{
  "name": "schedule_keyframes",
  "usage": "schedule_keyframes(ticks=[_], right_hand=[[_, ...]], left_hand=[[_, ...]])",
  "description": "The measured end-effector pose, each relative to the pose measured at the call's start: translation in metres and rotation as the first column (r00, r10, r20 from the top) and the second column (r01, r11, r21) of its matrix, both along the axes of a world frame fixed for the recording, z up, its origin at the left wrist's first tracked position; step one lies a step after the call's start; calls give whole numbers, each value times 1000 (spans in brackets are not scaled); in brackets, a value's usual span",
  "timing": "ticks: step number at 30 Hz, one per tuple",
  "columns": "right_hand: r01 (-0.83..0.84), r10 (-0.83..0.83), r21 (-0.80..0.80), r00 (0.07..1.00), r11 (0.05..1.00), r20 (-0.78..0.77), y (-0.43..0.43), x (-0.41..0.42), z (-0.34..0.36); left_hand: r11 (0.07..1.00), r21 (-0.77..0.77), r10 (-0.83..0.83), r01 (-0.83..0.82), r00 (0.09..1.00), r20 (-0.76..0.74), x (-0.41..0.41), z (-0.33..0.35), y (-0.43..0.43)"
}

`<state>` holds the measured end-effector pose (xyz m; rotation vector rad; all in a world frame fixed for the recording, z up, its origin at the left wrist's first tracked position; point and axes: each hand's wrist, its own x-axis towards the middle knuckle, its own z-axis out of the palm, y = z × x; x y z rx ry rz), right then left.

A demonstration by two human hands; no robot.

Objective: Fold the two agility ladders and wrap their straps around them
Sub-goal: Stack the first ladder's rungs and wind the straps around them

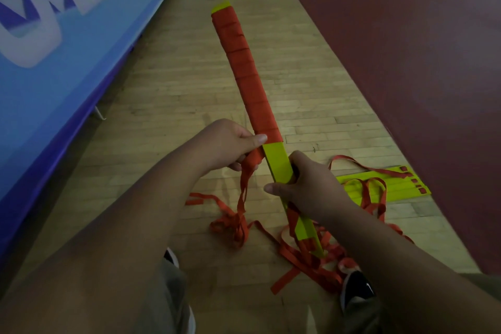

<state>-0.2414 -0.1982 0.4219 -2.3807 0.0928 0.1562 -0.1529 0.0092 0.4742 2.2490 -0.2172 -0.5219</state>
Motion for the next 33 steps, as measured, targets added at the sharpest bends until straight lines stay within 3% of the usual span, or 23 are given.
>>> schedule_keyframes(ticks=[5,11,17,23,33], right_hand=[[-9,9,-21,1000,1000,-18,0,-1,-2],[-16,15,-72,1000,997,-11,3,-2,-1],[13,-14,-36,1000,999,-26,12,-3,-5],[31,-11,110,983,993,-181,12,-2,7],[-60,204,439,935,896,-289,-4,0,26]], left_hand=[[999,45,-15,15,1000,-3,-7,4,-8],[981,142,124,-135,989,82,-17,2,-24],[986,40,162,-163,987,12,-18,0,-30],[991,-96,94,-98,995,-42,-7,3,-15],[957,-288,-49,28,996,-68,4,10,5]])
